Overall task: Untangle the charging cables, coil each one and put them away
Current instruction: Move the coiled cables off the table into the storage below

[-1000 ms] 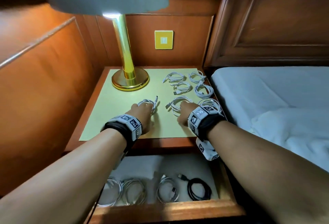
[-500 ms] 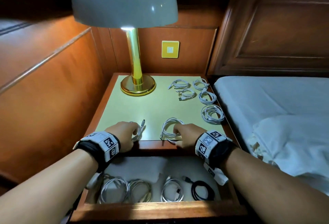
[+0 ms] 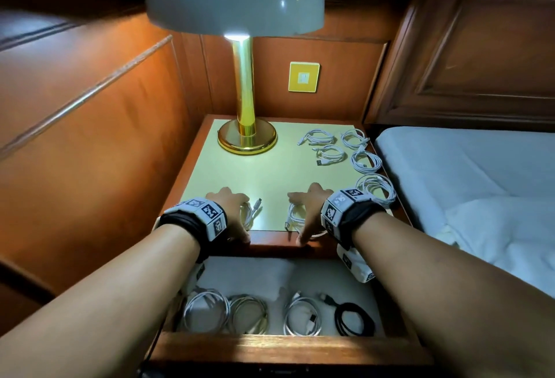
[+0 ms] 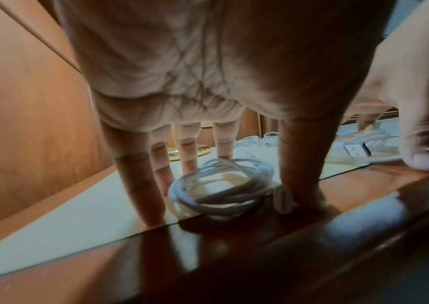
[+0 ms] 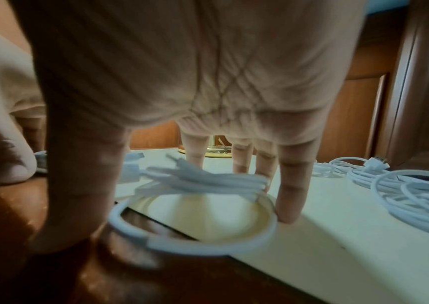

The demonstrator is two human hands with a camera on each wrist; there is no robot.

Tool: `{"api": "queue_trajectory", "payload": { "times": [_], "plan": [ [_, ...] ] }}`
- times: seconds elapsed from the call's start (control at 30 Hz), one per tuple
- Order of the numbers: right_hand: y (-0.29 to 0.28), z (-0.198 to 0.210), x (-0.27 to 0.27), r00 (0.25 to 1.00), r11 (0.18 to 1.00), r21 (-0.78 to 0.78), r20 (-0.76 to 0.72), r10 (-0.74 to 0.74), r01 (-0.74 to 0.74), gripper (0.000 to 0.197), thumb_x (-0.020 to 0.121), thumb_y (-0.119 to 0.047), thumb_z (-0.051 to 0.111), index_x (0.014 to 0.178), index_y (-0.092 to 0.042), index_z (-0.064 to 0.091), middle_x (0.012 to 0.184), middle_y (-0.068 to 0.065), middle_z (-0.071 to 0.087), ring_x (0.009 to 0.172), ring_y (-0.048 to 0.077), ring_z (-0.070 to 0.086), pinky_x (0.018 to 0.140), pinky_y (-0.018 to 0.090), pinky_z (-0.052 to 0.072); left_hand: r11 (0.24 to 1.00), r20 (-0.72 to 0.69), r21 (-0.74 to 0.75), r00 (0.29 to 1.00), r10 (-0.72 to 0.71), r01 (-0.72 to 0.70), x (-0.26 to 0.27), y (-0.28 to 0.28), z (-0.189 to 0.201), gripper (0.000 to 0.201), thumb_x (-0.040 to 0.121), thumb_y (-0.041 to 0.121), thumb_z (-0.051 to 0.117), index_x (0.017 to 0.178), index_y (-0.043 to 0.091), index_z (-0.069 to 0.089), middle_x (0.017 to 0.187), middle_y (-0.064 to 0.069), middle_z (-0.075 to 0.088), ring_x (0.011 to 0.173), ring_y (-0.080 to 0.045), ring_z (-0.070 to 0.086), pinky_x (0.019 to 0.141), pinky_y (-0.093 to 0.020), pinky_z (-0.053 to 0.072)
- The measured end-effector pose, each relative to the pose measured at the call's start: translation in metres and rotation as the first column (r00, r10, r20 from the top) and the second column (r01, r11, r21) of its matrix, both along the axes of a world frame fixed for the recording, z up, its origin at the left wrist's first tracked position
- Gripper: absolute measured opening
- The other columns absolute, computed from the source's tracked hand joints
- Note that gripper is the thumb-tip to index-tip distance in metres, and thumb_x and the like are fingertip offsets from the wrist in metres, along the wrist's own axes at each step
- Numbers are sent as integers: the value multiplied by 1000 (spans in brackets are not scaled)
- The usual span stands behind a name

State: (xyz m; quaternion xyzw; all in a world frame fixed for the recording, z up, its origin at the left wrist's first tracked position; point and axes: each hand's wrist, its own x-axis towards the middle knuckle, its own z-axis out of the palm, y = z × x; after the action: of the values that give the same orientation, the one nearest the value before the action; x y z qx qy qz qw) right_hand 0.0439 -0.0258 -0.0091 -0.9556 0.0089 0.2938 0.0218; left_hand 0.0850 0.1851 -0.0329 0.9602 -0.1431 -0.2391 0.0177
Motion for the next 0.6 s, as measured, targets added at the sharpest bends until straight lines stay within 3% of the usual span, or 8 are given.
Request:
{"api": "queue_trajectory", "payload": {
  "times": [0.1, 0.3, 0.47, 0.6],
  "plan": [
    [3, -3, 0, 1000, 1000, 4, 28, -9, 9, 104, 64, -48, 89, 151, -36, 33, 143, 10, 30, 134, 37, 44, 109, 47, 43, 1000, 37, -16, 999, 11, -10, -1, 3, -4, 94, 58, 55, 90, 140, 36, 48, 129, -3, 50, 118, -31, 53, 98, -44, 50],
    [2, -11, -13, 994, 996, 61, 77, -71, 67, 93, 57, -50, 91, 136, -38, 45, 129, 8, 38, 117, 35, 55, 99, 45, 50, 999, 66, -47, 997, 28, -25, -16, 13, -1, 69, 63, 42, 86, 126, 35, 59, 112, 2, 51, 100, -26, 61, 81, -34, 55],
    [3, -17, -38, 975, 985, 109, 160, -153, 137, 85, 54, -51, 87, 127, -35, 47, 119, 7, 41, 103, 35, 59, 89, 43, 55, 999, 73, -40, 997, 0, 3, -41, 20, 4, 68, 67, 48, 83, 128, 35, 54, 123, -1, 50, 101, -26, 59, 87, -37, 54],
    [2, -15, -61, 971, 974, 133, 133, -200, 183, 78, 63, -52, 83, 128, -31, 46, 123, 9, 39, 107, 36, 59, 95, 41, 52, 996, 50, -91, 999, 3, 2, -63, 28, 8, 69, 69, 44, 82, 131, 29, 55, 125, -3, 55, 102, -24, 61, 88, -36, 55]
  ]
}}
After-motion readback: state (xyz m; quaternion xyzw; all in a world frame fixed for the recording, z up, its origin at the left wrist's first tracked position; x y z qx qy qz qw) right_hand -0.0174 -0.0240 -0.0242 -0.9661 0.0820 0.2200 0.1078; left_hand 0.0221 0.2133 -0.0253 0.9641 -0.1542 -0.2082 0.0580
